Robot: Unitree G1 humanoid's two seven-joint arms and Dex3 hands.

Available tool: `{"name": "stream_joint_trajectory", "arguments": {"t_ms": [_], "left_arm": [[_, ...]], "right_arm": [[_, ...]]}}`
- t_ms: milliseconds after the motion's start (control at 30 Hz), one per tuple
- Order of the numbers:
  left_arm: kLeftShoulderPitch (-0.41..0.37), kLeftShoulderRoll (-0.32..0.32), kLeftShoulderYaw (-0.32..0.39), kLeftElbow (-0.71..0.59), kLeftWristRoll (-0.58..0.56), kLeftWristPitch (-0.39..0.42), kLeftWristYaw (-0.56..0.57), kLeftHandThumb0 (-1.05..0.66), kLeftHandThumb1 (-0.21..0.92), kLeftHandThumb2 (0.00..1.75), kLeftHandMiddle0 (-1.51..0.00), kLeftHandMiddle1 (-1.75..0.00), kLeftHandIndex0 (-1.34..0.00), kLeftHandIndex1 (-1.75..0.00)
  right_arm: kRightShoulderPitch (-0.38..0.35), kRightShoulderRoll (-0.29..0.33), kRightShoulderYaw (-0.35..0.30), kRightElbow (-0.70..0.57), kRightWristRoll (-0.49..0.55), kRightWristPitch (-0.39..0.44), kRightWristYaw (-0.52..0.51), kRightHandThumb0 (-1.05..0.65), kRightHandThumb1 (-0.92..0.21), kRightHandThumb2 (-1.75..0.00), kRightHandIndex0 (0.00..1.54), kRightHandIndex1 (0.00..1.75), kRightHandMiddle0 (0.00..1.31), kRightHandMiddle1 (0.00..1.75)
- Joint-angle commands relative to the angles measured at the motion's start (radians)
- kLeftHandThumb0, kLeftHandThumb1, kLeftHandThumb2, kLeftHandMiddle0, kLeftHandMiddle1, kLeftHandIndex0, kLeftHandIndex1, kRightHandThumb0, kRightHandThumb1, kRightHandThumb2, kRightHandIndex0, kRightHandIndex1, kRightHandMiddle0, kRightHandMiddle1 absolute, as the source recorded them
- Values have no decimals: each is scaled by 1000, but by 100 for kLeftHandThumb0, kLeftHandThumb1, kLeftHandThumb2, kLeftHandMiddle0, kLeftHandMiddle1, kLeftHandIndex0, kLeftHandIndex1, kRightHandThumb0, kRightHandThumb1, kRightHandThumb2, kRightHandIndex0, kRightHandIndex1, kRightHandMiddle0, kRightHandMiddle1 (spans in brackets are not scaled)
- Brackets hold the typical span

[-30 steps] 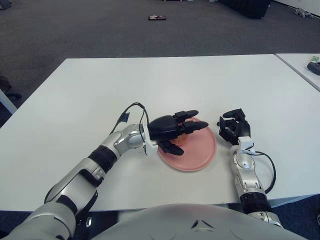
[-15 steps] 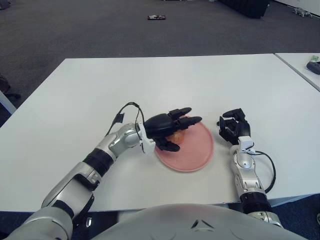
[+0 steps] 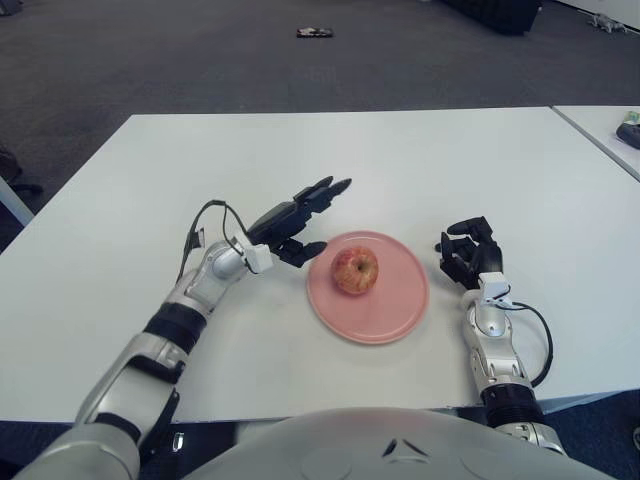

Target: Put the apple into the plate.

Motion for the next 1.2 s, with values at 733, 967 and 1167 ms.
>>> {"name": "stream_joint_trajectory", "arguments": {"t_ms": [733,967,1167], "left_arm": [[103,-336,390,113,-163,43,393,-74,92,91,-20,-87,-1,-134],[77,-324,435,263,-93,20,508,-65,92,94,-39,-129,-15,-168],[66,-332,434,313,-46,6,575,-43,87,73,-52,-143,-24,-174]], "right_arm": [[5,-9,12,38,-35,-7,-14,-37,-77,-74,63,127,28,175],[3,-5,15,38,-35,-22,-16,-37,-77,-73,63,127,28,175],[3,-2,16,27,-34,-12,-18,-36,-78,-73,65,124,28,175]]}}
